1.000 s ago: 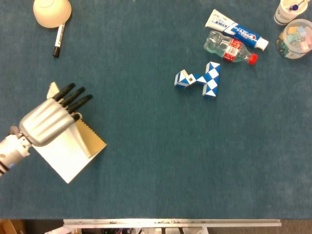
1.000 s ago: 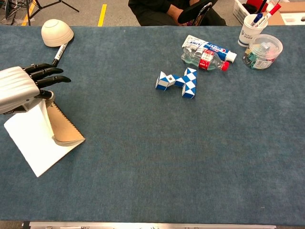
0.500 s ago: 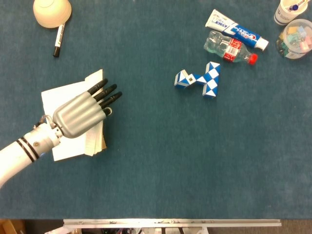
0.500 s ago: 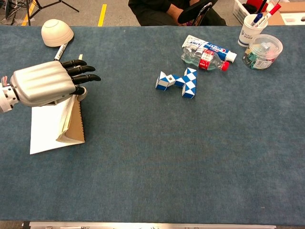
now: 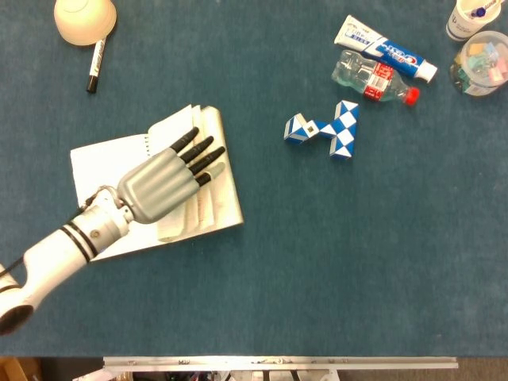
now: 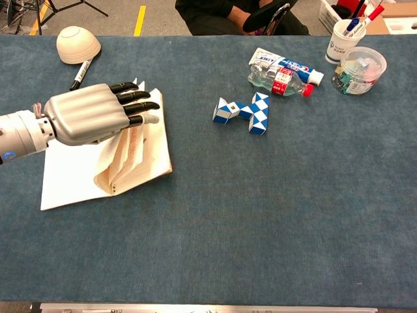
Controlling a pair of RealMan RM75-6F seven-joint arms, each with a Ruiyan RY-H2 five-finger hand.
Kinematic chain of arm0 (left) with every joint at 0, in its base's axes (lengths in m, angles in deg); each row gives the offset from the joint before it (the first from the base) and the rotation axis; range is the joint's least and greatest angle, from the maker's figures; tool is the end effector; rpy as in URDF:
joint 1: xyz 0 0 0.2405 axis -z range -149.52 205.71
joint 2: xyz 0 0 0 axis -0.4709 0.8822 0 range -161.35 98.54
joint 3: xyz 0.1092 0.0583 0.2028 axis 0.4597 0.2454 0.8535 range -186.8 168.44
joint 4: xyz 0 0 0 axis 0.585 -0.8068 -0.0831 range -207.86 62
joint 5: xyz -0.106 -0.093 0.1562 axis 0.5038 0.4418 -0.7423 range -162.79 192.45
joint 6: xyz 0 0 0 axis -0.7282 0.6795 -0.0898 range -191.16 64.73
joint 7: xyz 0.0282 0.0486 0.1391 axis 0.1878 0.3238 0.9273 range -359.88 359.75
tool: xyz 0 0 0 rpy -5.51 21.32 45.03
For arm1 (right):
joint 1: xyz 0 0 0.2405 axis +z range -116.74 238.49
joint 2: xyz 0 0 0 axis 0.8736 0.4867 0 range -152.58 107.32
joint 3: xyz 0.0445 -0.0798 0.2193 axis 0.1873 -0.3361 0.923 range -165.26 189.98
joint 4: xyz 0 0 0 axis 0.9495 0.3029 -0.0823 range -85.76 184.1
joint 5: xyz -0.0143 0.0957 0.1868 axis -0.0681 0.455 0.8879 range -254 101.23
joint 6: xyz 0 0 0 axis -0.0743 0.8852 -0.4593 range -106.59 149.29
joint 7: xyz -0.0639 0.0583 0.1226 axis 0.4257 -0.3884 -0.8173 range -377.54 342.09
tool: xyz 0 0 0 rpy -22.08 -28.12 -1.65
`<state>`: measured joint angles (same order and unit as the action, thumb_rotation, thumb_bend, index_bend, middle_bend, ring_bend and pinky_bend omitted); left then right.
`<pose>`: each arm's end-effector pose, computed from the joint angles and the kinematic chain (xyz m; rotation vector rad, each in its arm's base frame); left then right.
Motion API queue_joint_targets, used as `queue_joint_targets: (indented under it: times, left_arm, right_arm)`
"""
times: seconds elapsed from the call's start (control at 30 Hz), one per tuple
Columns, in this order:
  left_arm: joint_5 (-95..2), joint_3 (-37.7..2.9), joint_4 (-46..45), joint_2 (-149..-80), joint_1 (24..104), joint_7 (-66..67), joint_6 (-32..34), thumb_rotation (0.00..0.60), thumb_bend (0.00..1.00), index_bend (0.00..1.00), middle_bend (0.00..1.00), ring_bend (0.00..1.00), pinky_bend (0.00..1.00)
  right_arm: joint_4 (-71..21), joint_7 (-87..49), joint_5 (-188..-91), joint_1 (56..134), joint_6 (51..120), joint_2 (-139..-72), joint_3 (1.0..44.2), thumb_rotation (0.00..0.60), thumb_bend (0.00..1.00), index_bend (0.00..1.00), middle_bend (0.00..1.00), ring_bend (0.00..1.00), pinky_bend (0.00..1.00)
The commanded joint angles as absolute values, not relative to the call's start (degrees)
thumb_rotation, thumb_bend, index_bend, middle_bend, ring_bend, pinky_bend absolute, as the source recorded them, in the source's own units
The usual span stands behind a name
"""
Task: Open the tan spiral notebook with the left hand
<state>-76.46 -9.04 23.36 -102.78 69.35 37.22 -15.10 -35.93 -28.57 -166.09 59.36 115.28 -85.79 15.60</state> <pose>-0.1442 0.2740 0.0122 -2.3636 -0.0967 -0.6000 -0.3182 -0.1523 0.1858 1.2835 -0.8517 0.9963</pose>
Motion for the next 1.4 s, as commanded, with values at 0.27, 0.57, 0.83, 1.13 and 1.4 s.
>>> queue_joint_targets:
  times: [0.27,0.57,0.83,1.13,1.4]
  left_arm:
    - [-73.1,-10.0,27.1,-104.3,69.1,41.0,-13.7,0.600,0.68,0.05,0.04,0.00,0.09]
    - [-72.1,-9.7,29.0,-101.7,66.6,39.9,-9.1,0.600,0.67,0.04,0.04,0.00,0.09]
    - [-63.7,-9.8,22.2,-100.9,62.0,48.8,-3.8,0.600,0.67,0.05,0.04,0.00,0.09]
    - [-53.7,-5.9,22.8,-100.5,59.3,54.8,-6.3,0.600,0.65,0.05,0.05,0.00,0.09]
    - [-60.5,-3.1,25.7,-102.8,59.2,50.6,-6.9,0.600,0.65,0.05,0.05,0.00,0.09]
  right_arm:
    - [-35.3,-29.7,-166.1,59.1,115.8,-85.7,15.8,0.600,0.35,0.11,0.24,0.09,0.16]
    - [-34.9,-30.4,-166.4,59.4,115.5,-85.8,15.9,0.600,0.35,0.11,0.24,0.09,0.16]
    - [-34.4,-31.0,-166.3,59.3,115.5,-85.6,15.9,0.600,0.35,0.11,0.24,0.09,0.16]
    - [-35.0,-30.3,-166.8,59.4,115.7,-85.5,15.8,0.600,0.35,0.11,0.24,0.09,0.16]
    - [-35.8,-29.5,-167.1,59.3,115.9,-85.2,15.7,0.600,0.35,0.11,0.24,0.09,0.16]
